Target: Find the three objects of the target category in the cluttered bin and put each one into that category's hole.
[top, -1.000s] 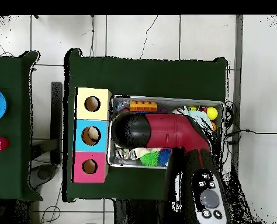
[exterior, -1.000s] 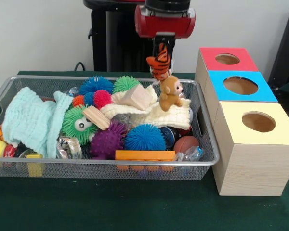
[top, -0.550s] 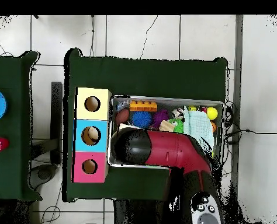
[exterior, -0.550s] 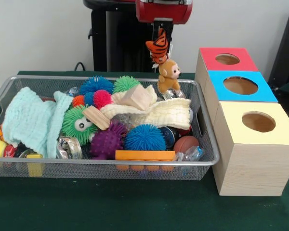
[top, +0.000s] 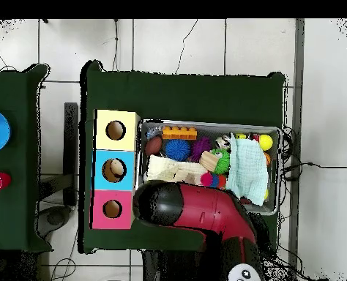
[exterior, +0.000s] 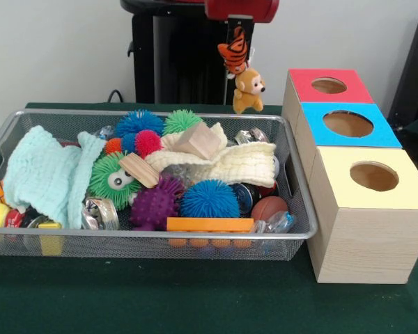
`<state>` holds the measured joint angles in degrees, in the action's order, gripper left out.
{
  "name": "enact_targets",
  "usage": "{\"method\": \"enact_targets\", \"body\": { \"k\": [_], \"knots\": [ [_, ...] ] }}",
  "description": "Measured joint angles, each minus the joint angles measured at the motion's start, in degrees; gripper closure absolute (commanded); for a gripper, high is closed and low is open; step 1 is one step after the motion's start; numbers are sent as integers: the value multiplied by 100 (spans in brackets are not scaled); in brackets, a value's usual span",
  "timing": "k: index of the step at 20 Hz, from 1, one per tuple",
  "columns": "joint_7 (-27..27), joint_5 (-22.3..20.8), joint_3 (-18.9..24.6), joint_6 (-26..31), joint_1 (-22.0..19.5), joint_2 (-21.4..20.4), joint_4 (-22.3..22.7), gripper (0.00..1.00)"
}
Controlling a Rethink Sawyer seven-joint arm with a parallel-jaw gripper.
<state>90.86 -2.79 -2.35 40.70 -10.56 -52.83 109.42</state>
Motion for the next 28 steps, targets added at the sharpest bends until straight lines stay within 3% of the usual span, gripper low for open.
{"method": "enact_targets", "body": {
  "k": [6,16,28],
  "knots": [
    [238,199,-240,1,406,-117,244,100],
    [677,344,-459,158,903,-194,244,100],
    [901,463,-633,638,1206,-401,159,100]
  ]
}}
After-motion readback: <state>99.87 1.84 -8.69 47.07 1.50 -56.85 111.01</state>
